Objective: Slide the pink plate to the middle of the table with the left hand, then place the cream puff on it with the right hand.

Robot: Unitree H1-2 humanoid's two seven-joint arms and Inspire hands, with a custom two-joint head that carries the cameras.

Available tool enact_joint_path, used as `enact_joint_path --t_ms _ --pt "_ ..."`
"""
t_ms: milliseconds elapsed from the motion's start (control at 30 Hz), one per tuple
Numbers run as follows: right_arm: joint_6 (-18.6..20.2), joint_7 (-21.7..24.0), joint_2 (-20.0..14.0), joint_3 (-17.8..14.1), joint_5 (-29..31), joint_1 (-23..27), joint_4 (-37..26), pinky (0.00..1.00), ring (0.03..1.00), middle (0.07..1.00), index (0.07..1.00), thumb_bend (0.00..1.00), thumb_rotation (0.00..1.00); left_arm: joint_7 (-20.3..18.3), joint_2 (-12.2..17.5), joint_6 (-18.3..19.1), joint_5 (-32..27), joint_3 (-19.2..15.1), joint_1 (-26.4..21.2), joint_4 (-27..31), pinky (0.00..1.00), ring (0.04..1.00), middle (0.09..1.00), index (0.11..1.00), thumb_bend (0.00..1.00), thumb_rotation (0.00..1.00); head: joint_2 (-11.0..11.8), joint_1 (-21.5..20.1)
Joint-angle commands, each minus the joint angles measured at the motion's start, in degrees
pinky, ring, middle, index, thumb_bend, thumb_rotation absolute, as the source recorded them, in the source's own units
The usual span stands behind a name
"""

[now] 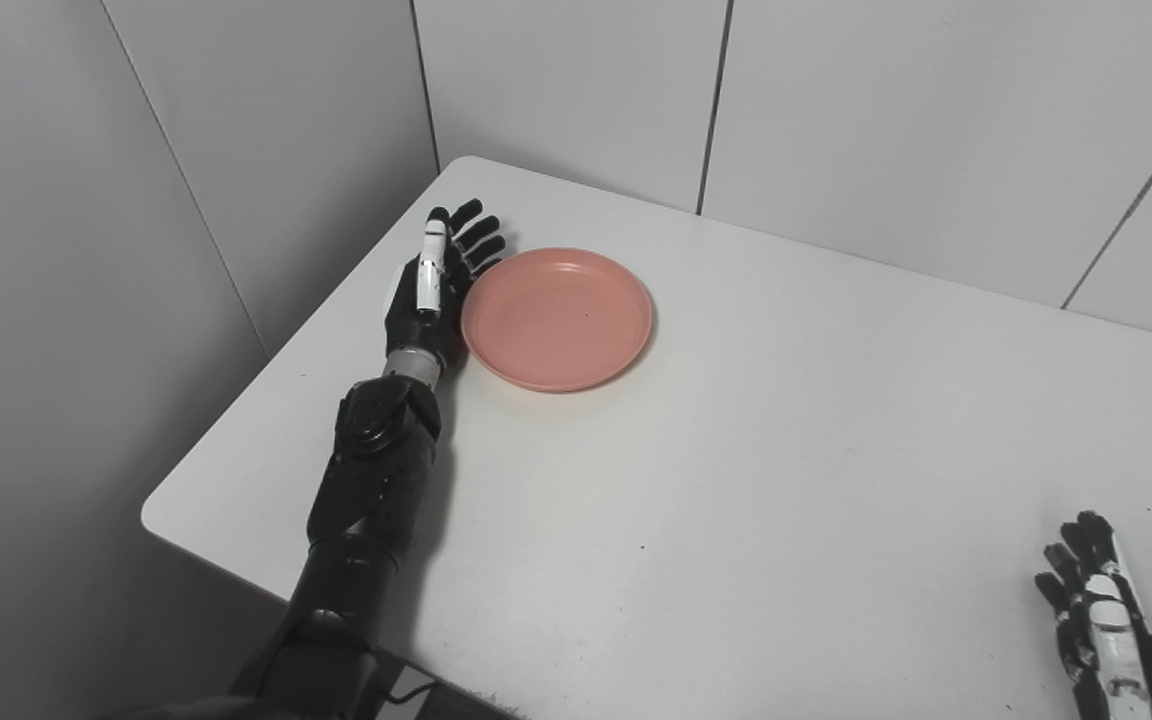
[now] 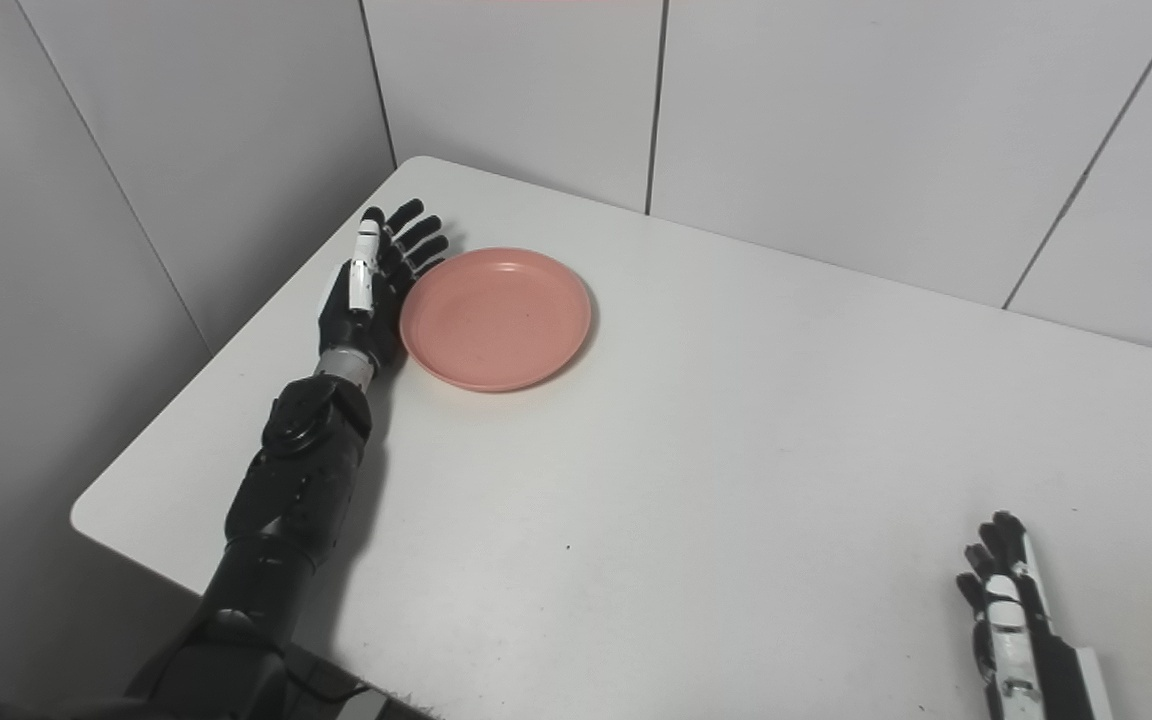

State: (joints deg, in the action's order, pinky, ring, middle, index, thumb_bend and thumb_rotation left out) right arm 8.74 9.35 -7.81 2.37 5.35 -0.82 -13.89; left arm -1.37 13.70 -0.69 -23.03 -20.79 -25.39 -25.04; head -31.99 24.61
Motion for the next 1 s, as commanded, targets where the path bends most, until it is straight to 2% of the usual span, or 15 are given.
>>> enact_joint_path --t_ms 0,233,333,433,800,967 --pt "0.6 0.5 -0.2 0.0 0.5 -0.2 0.2 1.00 1.000 1.000 1.000 0.00 1.00 -0.7 -1.0 2.9 -0.6 0.9 0.7 0.0 0.83 0.828 0.825 0.809 0.42 1.00 -0.3 -0.5" --pt "-0.4 0.7 -0.3 0.4 0.5 -0.3 1.3 1.00 1.000 1.000 1.000 0.02 1.00 -1.3 -2.6 4.6 -1.3 2.3 1.1 1.9 0.80 0.825 0.826 0.811 0.40 1.00 -1.3 -2.3" --pt "-0.6 0.5 -0.3 0.6 -0.1 -0.3 1.6 1.00 1.000 1.000 1.000 0.03 1.00 -1.9 -3.1 4.9 -0.8 3.0 1.0 2.2 0.81 0.829 0.830 0.813 0.40 1.00 -1.7 -3.2" --pt "-0.7 0.2 0.1 0.5 0.0 -0.4 1.8 1.00 1.000 1.000 1.000 0.06 1.00 -2.5 -3.5 5.1 -0.5 4.2 1.0 2.4 0.82 0.831 0.833 0.812 0.40 1.00 -2.4 -4.5" --pt "-3.7 0.0 0.5 1.2 -1.3 -0.7 3.4 1.00 1.000 1.000 1.000 0.12 1.00 -2.6 -7.4 9.7 0.8 9.9 2.9 6.4 0.81 0.822 0.825 0.811 0.41 1.00 -4.3 -8.5" --pt "-2.6 -0.9 1.1 1.4 -2.4 -0.9 2.7 1.00 1.000 1.000 1.000 0.15 1.00 -2.5 -8.9 10.5 1.1 11.6 3.7 7.4 0.80 0.812 0.818 0.806 0.40 1.00 -5.3 -10.4"
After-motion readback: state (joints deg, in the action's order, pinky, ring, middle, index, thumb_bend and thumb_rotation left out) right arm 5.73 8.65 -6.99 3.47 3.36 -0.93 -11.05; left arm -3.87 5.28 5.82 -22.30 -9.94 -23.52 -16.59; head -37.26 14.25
